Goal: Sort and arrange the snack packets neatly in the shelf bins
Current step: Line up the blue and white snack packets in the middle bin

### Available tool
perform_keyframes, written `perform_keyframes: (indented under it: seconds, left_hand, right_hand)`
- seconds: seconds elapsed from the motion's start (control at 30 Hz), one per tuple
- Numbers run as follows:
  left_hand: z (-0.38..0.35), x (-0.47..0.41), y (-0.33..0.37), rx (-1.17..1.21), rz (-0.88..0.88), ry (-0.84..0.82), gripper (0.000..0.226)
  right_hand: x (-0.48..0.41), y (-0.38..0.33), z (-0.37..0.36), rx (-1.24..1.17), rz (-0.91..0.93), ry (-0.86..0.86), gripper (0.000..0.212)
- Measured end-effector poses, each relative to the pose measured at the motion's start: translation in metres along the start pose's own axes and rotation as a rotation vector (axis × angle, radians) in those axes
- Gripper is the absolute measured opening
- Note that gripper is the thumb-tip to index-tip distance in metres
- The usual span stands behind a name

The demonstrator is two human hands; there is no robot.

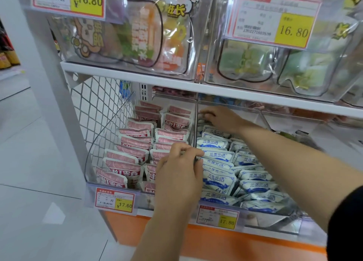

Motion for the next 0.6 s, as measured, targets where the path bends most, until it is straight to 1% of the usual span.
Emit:
perform_keyframes:
  seconds: [0.07,0.13,0.2,0.27,0.3,0.37,0.47,0.53,0.6]
  left_hand:
    - [0.001,0.0,0.0,-0.028,-0.002,-0.002,0.019]
    - [0.002,0.0,0.001,-0.035,-0.022,0.018,0.018]
    - [0.002,0.0,0.001,-0.033,-0.036,0.032,0.017]
    - [0.002,0.001,0.002,-0.028,-0.041,0.037,0.017]
    - [0.002,0.001,0.003,-0.025,-0.039,0.039,0.018]
    - [0.001,0.002,0.003,-0.013,-0.037,0.046,0.018]
    - [0.001,0.002,0.001,0.0,-0.039,0.051,0.018]
    - [0.0,0.001,0.0,0.008,-0.034,0.046,0.017]
    - [-0.001,0.0,0.0,0.011,-0.029,0.043,0.017]
  right_hand:
    - [0.015,-0.001,0.011,-0.05,-0.015,0.127,0.032]
    - [0.034,0.002,0.016,-0.058,-0.068,0.145,0.029]
    - [0.052,0.003,0.014,0.054,-0.091,0.071,0.026]
    - [0.063,-0.002,0.01,0.21,-0.063,0.007,0.024]
    - [0.064,-0.005,0.009,0.247,-0.054,-0.012,0.026]
    - [0.059,-0.007,0.009,0.178,-0.092,-0.045,0.029]
    - [0.044,-0.005,0.009,0.098,-0.157,-0.134,0.024]
    - [0.035,-0.003,0.005,0.119,-0.185,-0.221,0.026]
    - [0.029,-0.003,0.001,0.169,-0.201,-0.259,0.026]
Point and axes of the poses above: each hand's wrist, its own x-axis away from the middle knuckle, its own z-axis out of the back of the hand, y = z × x, the point moved 5 cm from there along -x, towards the middle knuckle, and after that the axes turned 1 degree about y, right-handed, at the moved point
